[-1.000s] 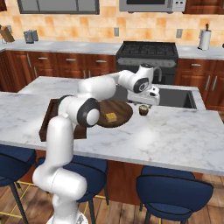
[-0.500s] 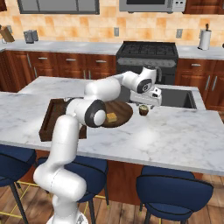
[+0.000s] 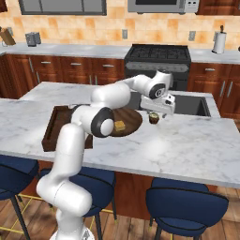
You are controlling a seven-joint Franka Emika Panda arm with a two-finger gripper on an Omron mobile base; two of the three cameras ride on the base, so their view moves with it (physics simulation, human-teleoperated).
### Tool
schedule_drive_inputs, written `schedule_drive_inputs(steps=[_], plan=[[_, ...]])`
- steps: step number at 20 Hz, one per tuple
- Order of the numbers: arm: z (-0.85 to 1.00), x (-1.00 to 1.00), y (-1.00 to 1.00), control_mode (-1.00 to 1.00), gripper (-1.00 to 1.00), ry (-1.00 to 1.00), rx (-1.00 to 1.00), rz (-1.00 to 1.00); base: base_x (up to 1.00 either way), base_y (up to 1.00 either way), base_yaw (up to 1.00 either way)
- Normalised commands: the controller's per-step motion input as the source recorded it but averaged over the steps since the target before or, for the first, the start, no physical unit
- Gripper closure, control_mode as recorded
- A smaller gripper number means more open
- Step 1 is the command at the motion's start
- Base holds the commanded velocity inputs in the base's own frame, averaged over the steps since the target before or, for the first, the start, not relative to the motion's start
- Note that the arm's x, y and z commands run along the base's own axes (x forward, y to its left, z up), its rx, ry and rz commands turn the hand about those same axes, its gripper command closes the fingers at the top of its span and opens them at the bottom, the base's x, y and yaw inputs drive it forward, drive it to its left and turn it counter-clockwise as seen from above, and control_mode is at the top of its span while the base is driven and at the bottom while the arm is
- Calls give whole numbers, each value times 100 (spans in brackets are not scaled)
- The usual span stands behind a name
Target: Place the bowl with cake and the cupcake onto the tray.
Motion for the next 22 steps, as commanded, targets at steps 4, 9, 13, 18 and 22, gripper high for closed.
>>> schedule_drive_inputs(steps=[4,9,13,18,22], plan=[[-5,-37,3,-100,-100,-2,2,0,0,0,0],[-25,7,7,-100,-100,0,1,0,0,0,0],[-23,36,8,-100,-100,0,0,0,0,0,0],[-16,35,4,-100,100,0,0,0,0,0,0],[-25,8,2,-100,100,0,0,0,0,0,0]])
